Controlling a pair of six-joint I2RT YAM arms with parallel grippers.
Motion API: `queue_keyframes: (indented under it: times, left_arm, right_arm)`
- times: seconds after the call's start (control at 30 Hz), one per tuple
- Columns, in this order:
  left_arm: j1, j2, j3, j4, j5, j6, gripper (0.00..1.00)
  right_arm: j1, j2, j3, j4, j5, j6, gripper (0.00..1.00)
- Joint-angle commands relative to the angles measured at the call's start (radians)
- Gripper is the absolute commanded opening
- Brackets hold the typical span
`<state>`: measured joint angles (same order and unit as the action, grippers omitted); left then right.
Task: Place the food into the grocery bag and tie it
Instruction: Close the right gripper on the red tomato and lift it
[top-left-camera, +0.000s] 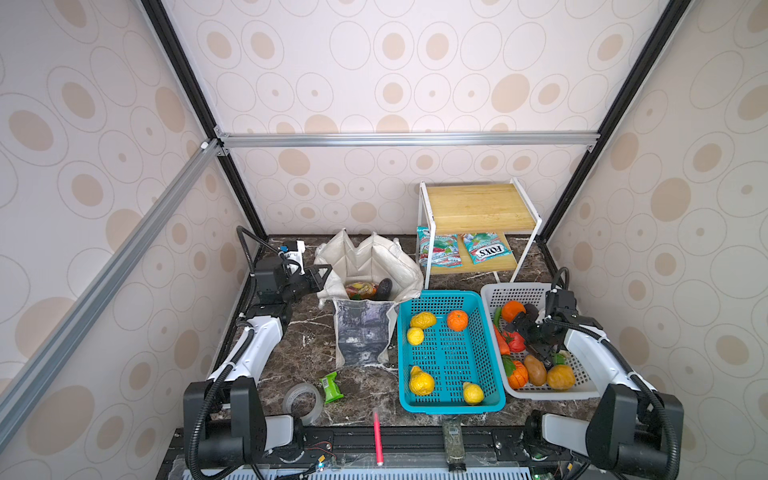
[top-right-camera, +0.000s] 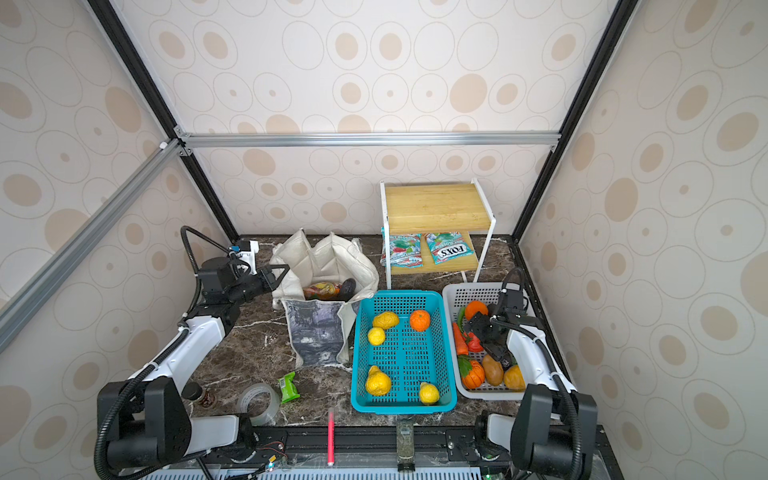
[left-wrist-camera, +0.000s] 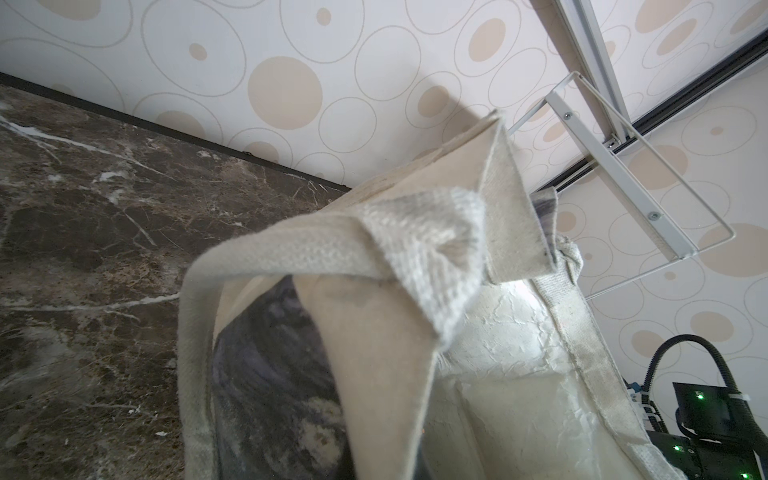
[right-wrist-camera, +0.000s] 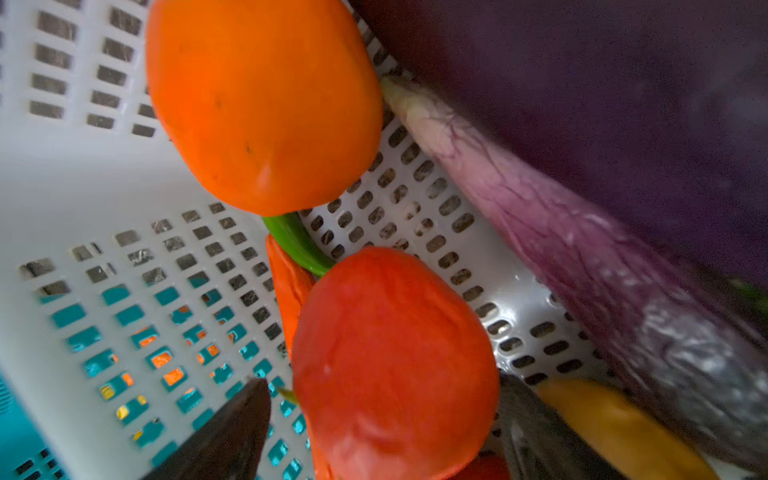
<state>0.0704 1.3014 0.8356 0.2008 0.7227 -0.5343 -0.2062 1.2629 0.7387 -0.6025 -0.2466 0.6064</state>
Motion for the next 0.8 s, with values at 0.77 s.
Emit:
queue_keyframes:
  times: [0.77]
  left_arm:
    - [-0.003, -0.005, 0.022, 0.03, 0.018, 0.017, 0.0]
  right_arm:
    - [-0.009, -0.221, 0.017, -0.059, -0.03, 0.006, 0.65]
